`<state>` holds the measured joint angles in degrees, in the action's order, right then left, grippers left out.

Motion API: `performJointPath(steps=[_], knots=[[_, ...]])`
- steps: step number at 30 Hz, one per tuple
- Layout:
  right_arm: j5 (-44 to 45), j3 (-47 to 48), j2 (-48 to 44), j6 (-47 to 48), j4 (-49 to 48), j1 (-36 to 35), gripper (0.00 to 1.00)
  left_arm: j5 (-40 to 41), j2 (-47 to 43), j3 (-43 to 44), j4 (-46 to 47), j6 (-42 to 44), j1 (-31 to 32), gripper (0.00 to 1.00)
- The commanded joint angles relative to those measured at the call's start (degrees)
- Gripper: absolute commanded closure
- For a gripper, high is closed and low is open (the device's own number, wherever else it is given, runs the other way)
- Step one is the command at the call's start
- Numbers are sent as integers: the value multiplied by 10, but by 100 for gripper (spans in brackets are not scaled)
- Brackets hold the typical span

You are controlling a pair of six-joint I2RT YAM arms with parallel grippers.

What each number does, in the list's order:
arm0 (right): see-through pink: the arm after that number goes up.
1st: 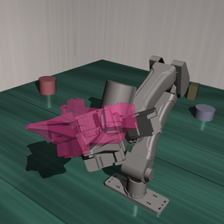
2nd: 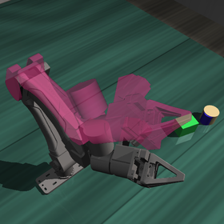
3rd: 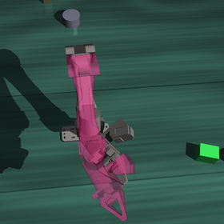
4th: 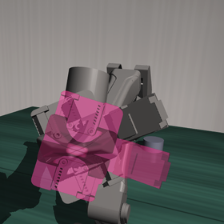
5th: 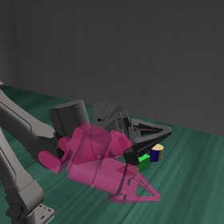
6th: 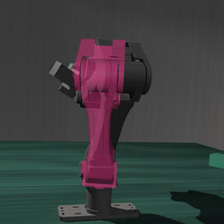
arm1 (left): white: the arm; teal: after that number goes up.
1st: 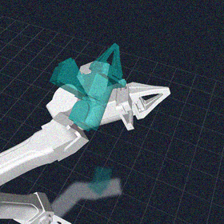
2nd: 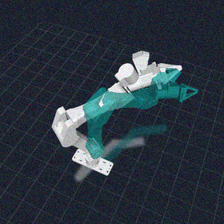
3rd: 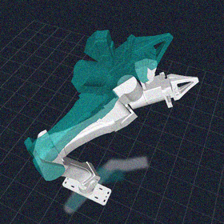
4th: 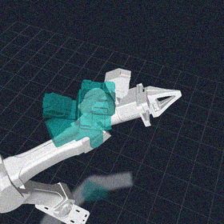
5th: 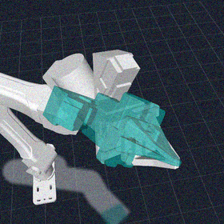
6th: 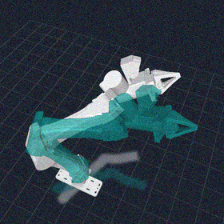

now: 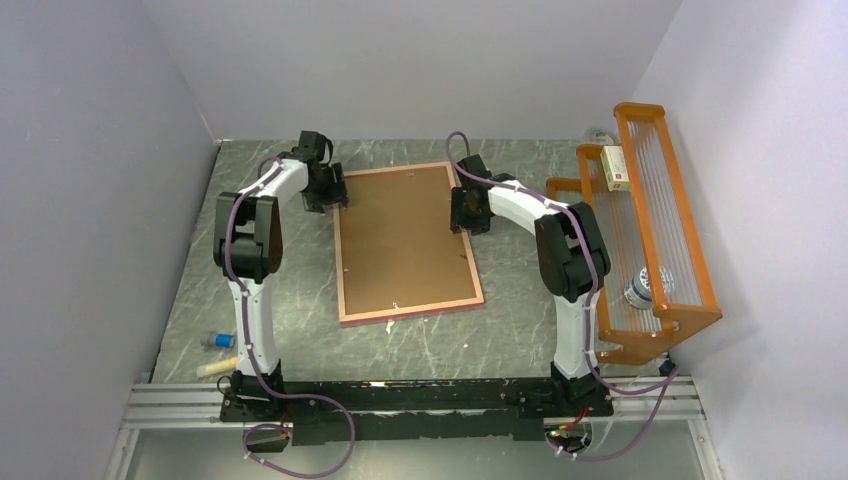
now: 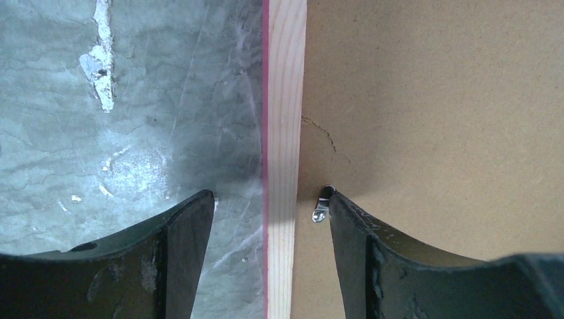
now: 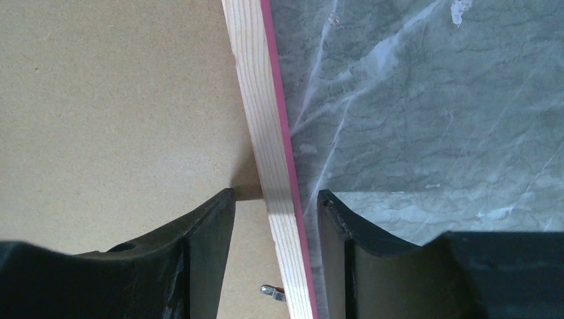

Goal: Put the photo into the frame
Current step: Install the photo frame at the center of the board, then move the photo frame to the center of the board.

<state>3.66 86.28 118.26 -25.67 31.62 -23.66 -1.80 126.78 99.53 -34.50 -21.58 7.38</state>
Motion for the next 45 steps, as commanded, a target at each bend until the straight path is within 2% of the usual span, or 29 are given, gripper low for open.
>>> performJointPath(steps=[1, 6, 17, 24, 30, 36, 43, 45], knots=[[5, -7, -22, 13, -11, 3, 48, 30, 33, 14, -40, 31, 5, 31], [3, -13, -23, 9, -18, 3, 49, 41, 28, 11, -47, 28, 6, 43], [-10, -35, -32, 2, -46, 3, 56, 18, 16, 12, -48, 19, 5, 71], [-14, -37, -32, 3, -46, 3, 58, -10, 10, 13, -46, 16, 6, 76], [-14, -33, -32, 0, -45, 5, 57, -53, -7, -2, -25, 53, 6, 75], [-26, -16, -28, -2, -42, 11, 53, -76, -32, -12, -3, 85, 3, 65], [-83, -2, -20, -13, -53, 30, 47, -72, -65, -13, 11, 27, -25, 55], [-101, 1, -14, -11, -53, 32, 46, -90, -71, -19, 19, 7, -34, 50]])
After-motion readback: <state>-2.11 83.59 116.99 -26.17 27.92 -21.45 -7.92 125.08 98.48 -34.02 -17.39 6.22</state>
